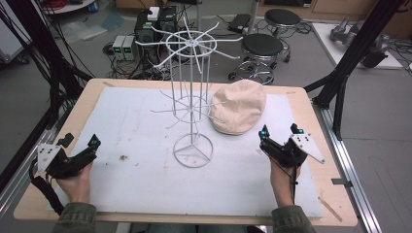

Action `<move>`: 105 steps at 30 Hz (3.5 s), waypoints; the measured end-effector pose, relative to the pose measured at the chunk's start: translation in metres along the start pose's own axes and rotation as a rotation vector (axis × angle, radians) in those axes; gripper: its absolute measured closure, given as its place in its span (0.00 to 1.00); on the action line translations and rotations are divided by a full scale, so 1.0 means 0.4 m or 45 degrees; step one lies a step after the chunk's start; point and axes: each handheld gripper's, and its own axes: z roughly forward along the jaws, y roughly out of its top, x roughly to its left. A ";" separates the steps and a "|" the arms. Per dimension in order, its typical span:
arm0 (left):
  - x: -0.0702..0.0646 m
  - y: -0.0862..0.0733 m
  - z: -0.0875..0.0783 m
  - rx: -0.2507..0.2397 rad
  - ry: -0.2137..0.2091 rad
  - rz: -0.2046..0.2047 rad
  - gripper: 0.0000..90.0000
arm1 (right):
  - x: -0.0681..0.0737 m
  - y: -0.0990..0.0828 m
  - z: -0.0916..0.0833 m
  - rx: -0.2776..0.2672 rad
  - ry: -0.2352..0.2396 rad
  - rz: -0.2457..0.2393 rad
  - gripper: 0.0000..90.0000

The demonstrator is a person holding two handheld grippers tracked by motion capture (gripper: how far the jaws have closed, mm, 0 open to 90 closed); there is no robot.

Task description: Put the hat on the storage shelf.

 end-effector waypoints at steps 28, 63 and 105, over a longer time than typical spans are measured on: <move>0.005 0.003 -0.008 -0.026 0.028 -0.021 0.16 | 0.043 0.057 0.214 0.178 0.101 -0.057 0.04; -0.001 -0.004 -0.001 -0.007 0.016 0.003 0.17 | 0.023 -0.004 0.386 0.446 -0.033 0.114 0.04; -0.016 -0.010 0.001 -0.042 0.003 0.071 0.18 | 0.046 -0.120 0.473 0.851 -0.244 0.255 0.13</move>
